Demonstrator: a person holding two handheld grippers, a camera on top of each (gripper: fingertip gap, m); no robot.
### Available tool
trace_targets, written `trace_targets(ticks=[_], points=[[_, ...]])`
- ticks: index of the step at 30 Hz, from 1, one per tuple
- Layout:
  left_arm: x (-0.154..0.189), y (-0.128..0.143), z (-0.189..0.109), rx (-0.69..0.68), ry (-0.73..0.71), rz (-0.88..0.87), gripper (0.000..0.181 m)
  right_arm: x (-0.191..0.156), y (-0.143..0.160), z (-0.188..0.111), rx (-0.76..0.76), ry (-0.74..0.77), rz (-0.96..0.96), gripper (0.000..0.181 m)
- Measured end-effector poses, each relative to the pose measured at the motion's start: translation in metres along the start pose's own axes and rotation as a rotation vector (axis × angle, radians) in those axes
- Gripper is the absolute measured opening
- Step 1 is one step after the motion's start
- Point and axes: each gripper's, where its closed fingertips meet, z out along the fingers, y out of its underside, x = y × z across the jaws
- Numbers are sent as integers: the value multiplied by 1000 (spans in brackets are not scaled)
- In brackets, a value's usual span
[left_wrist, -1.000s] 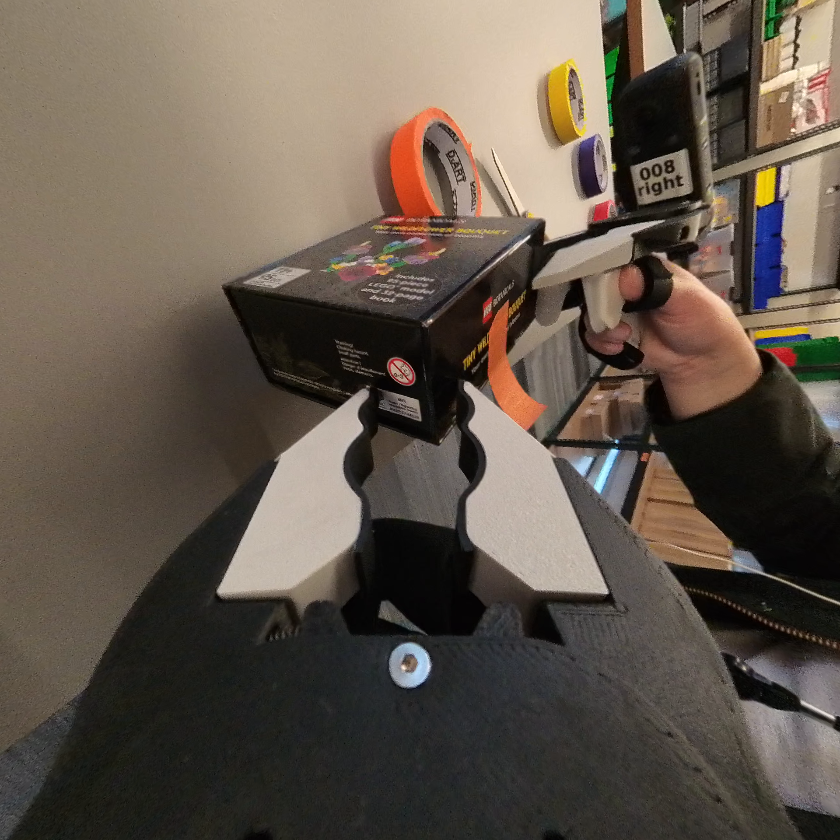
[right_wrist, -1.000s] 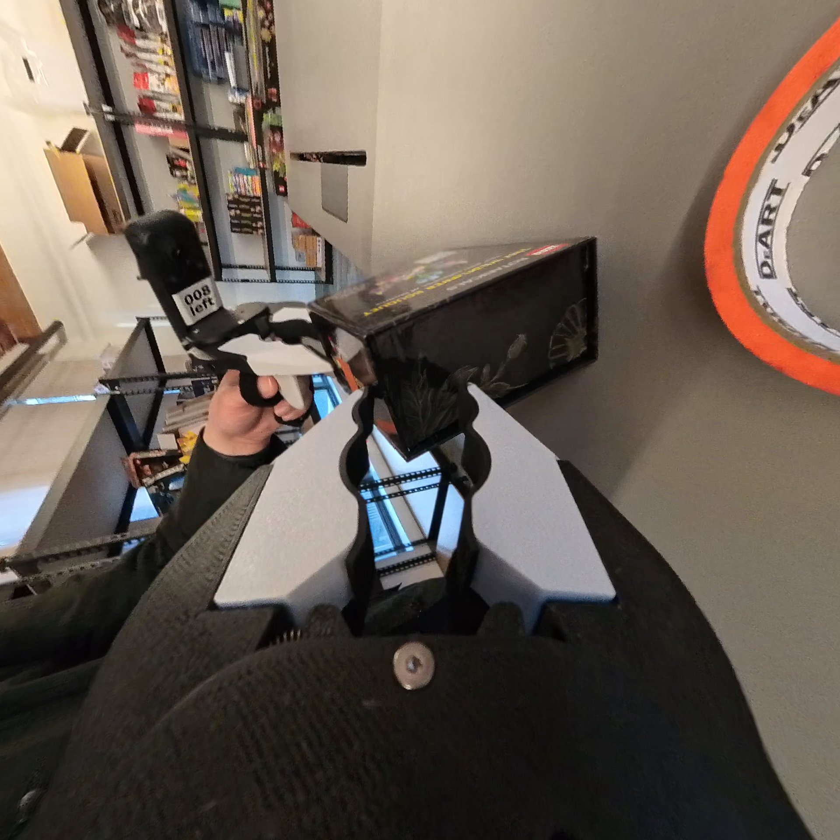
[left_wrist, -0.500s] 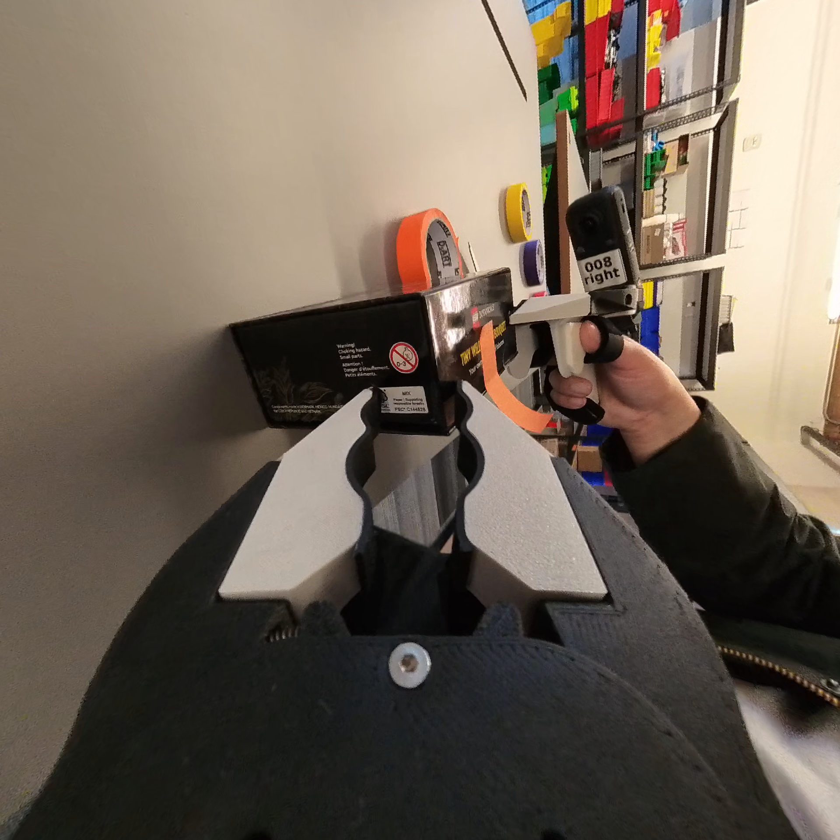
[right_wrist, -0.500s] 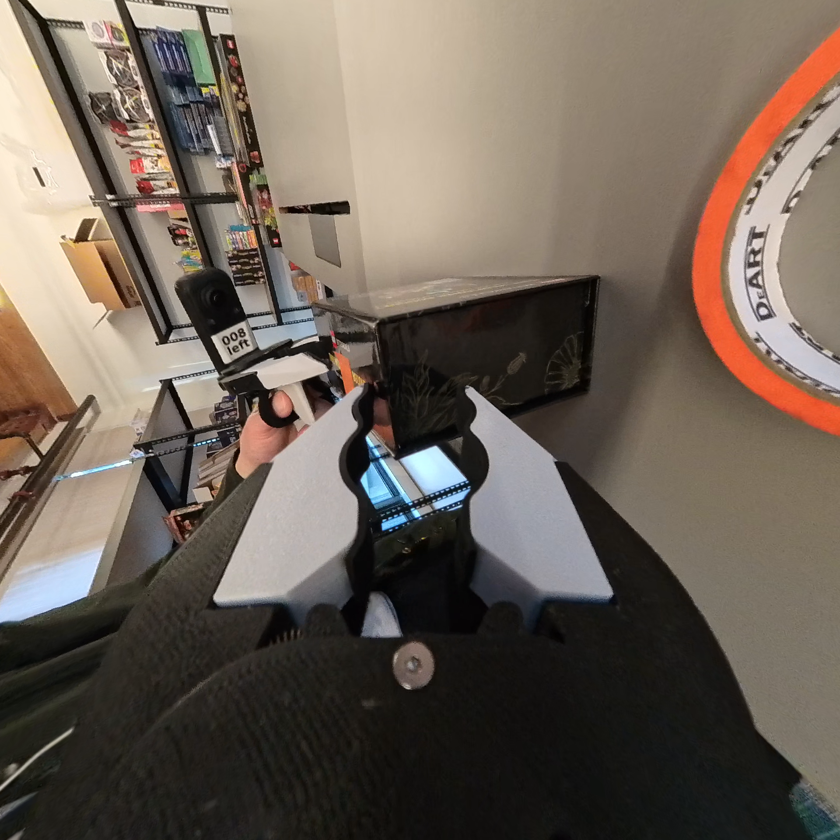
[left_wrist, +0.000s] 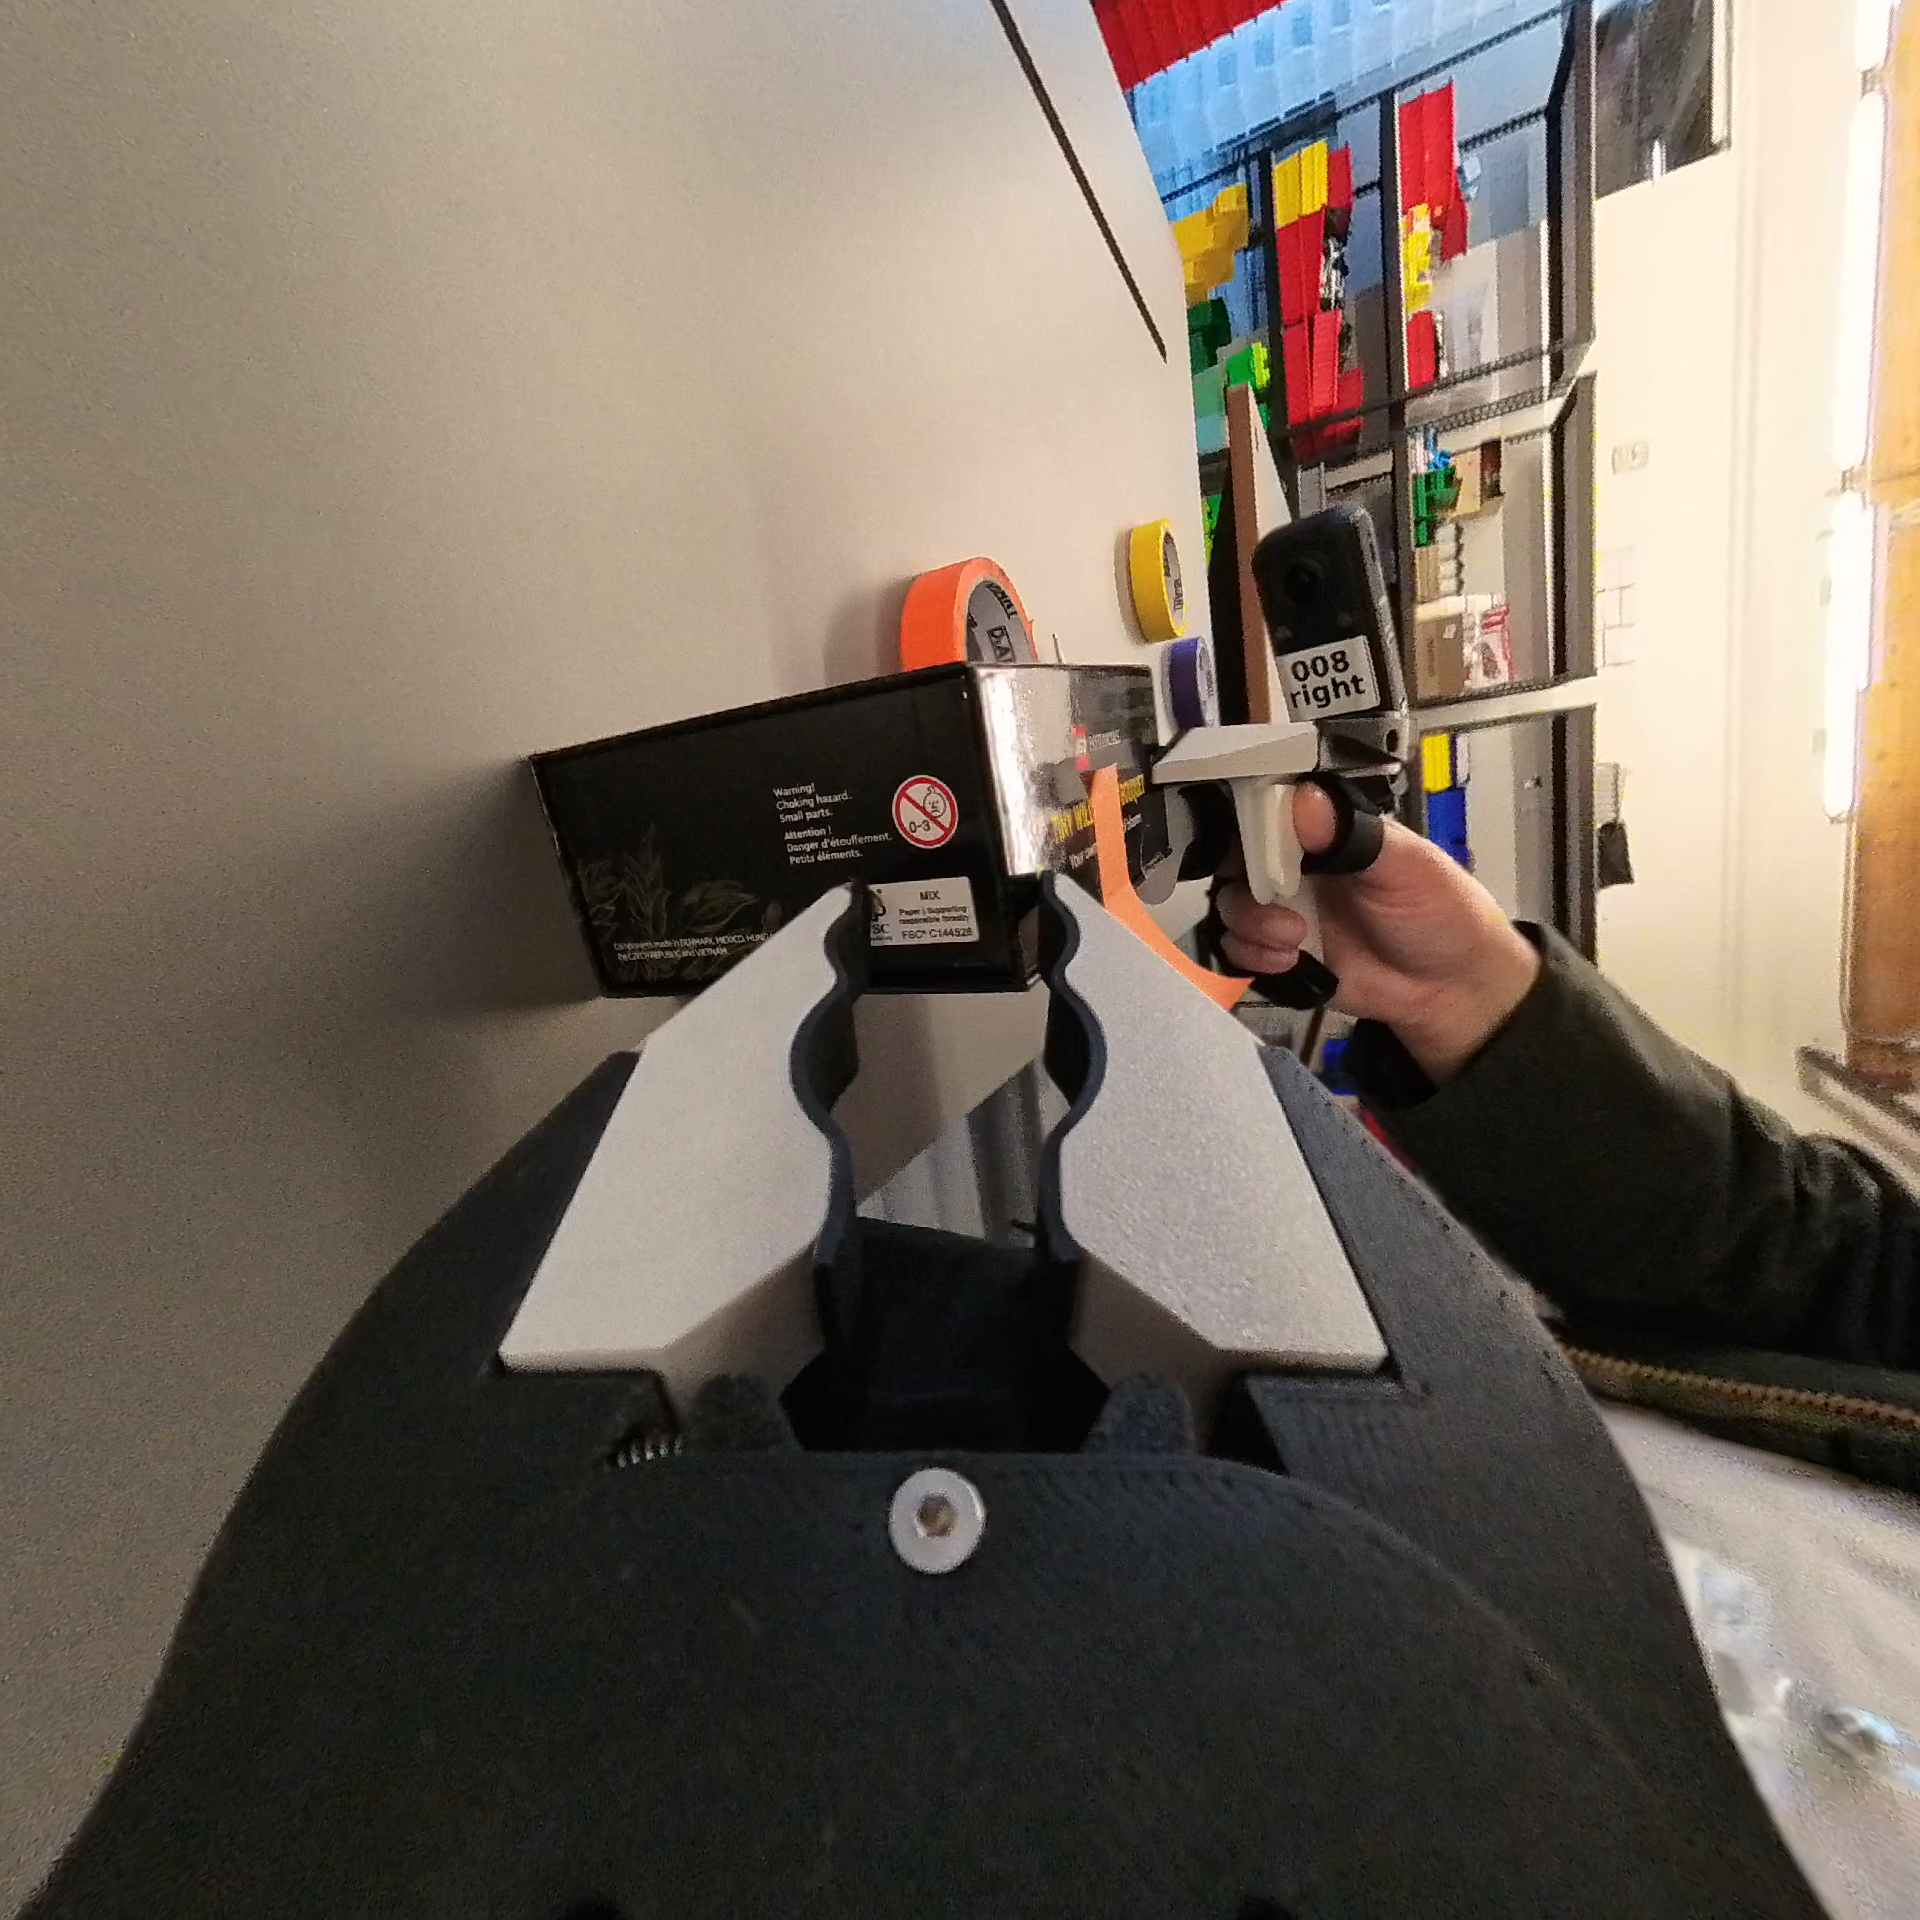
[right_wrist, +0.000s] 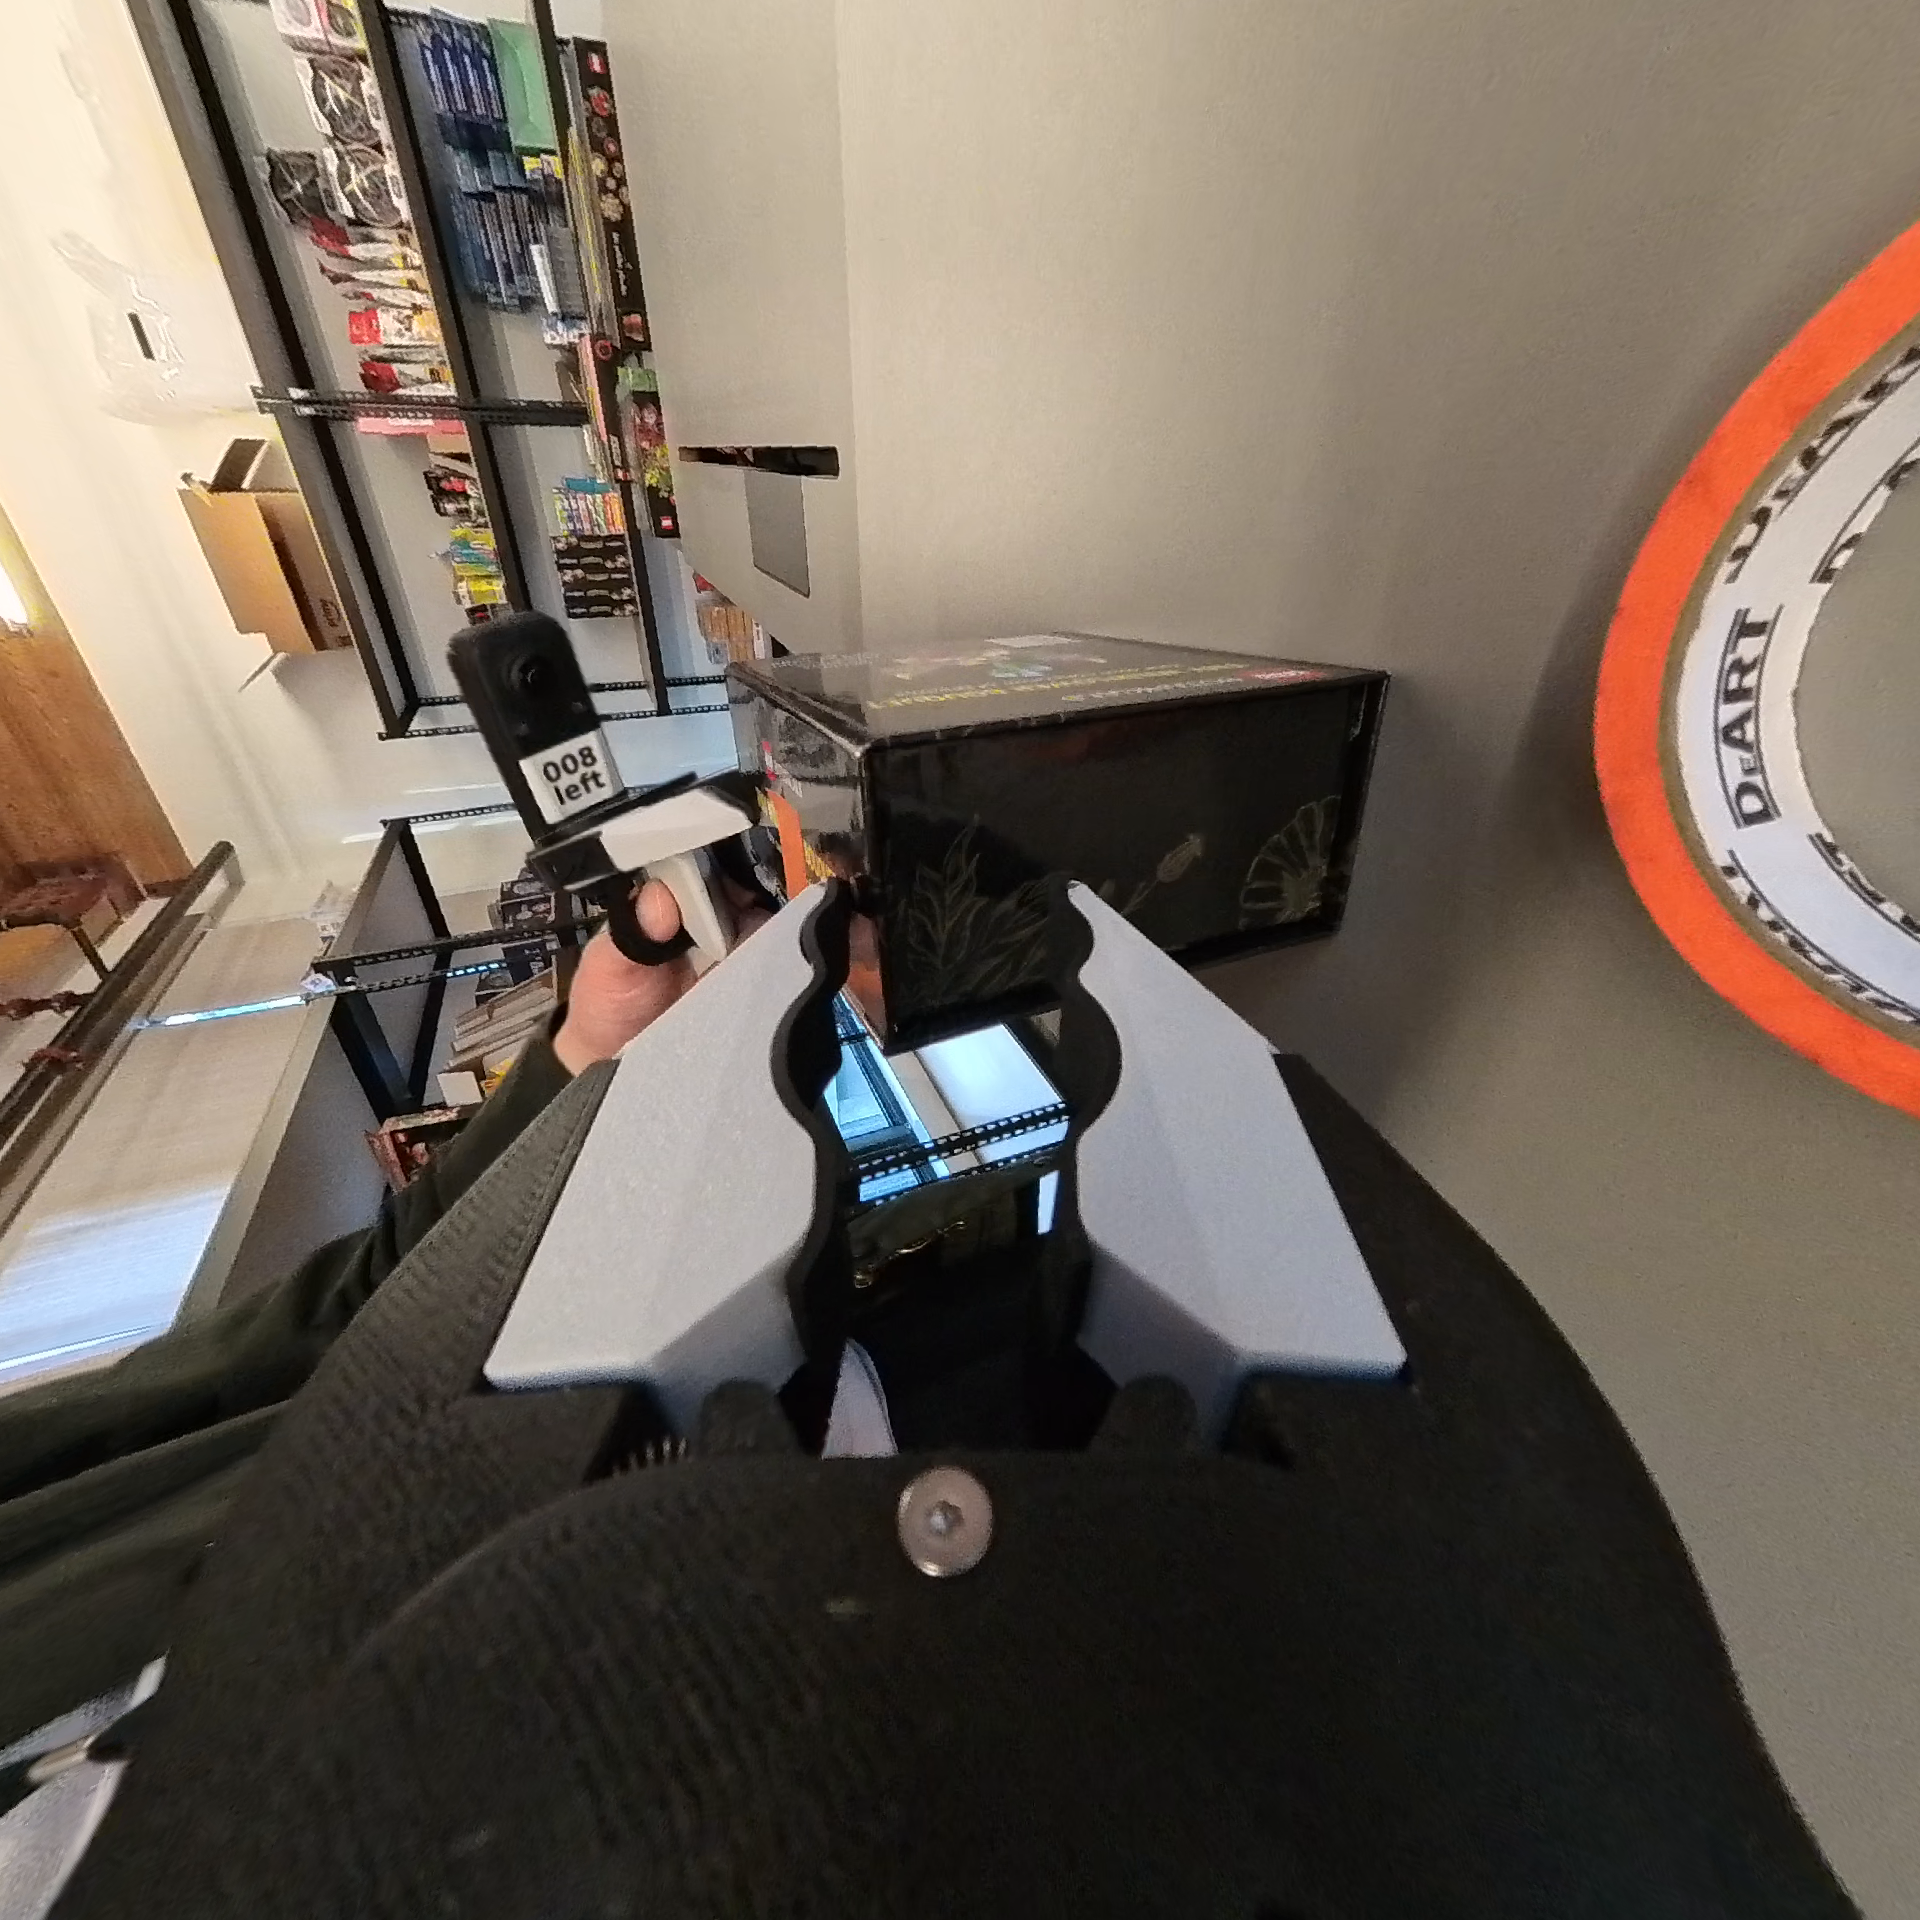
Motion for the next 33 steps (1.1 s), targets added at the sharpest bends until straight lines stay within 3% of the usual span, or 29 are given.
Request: trace_targets(ticks=[2,5,7,11,16,20,22,27,31,33], points=[[2,-2,-3,7,-4,80,27,0,0,0,1,2,1,37],[7,-13,-15,32,-56,317,56,0,0,0,-7,5,-5,37],[15,-19,-21,23,-114,604,75,0,0,0,-12,8,-7,36],[24,-16,-9,-173,-199,1007,88,-1,0,0,-16,8,-3,37],[15,-8,18,-410,-150,1102,93,-1,0,0,-18,19,-10,36],[9,2,29,-518,-149,1241,89,-2,-2,-1,-10,45,-28,35],[1,5,36,-532,-182,1274,74,-2,-2,-1,-5,49,-29,34],[0,7,38,-518,-165,1287,70,-4,-1,-3,15,43,-43,31],[0,7,38,-505,-142,1302,70,-10,-4,-21,81,34,-96,18],[1,7,39,-497,-135,1300,70,-18,-11,-38,146,85,-203,0]])
